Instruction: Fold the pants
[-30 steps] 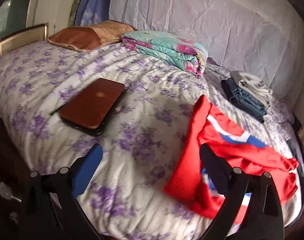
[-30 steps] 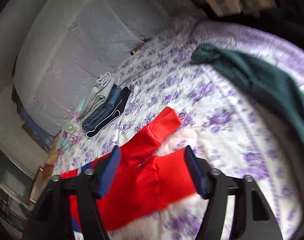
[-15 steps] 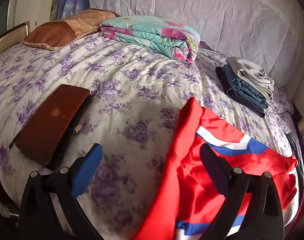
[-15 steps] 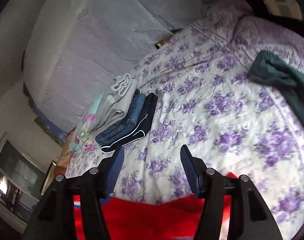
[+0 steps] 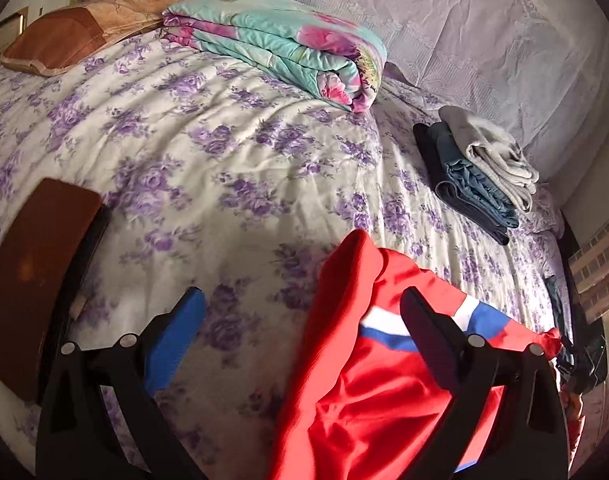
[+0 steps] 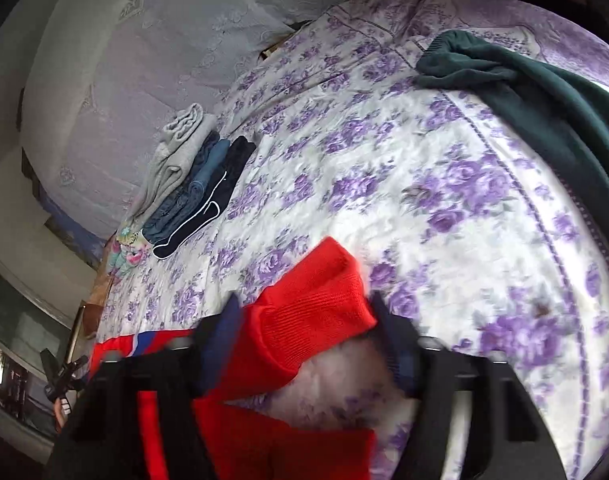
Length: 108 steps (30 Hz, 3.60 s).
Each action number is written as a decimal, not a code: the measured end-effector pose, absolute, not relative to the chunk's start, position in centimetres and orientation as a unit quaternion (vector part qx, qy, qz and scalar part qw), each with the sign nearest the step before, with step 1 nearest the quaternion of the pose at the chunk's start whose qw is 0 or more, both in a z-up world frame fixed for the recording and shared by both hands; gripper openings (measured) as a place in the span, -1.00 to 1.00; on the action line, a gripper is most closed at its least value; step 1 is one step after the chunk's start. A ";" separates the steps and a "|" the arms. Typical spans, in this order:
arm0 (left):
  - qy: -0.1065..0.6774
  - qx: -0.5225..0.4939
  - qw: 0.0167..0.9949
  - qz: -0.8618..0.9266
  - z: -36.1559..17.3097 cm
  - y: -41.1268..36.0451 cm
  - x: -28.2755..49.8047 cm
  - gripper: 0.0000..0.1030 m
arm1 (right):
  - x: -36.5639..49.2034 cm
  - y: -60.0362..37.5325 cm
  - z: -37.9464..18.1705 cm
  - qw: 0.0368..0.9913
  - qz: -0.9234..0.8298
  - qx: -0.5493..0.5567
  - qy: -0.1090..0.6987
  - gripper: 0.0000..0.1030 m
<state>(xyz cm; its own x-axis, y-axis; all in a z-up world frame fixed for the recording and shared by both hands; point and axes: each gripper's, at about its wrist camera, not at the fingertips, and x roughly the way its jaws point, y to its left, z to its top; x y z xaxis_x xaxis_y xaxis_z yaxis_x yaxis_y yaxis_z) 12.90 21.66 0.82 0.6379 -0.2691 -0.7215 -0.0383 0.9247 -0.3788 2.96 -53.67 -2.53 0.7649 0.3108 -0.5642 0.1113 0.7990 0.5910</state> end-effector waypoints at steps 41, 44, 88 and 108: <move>0.396 -0.208 0.893 -0.042 -0.9 21.9 19.0 -0.93 | 9.1 -54.5 -1.8 0.858 0.010 0.369 0.358 0.11; 0.395 -0.211 0.893 -0.040 -0.6 21.9 19.2 -0.73 | 10.8 -54.1 -3.1 0.836 0.041 0.419 0.354 0.11; 0.428 -0.193 0.873 -0.135 -0.1 20.9 21.6 0.40 | 5.9 -53.5 -0.6 0.904 0.024 0.280 0.321 -0.78; 0.407 -0.050 0.900 -0.146 2.5 16.5 20.2 0.68 | 4.9 -55.2 -3.6 0.883 0.025 0.334 0.328 -0.77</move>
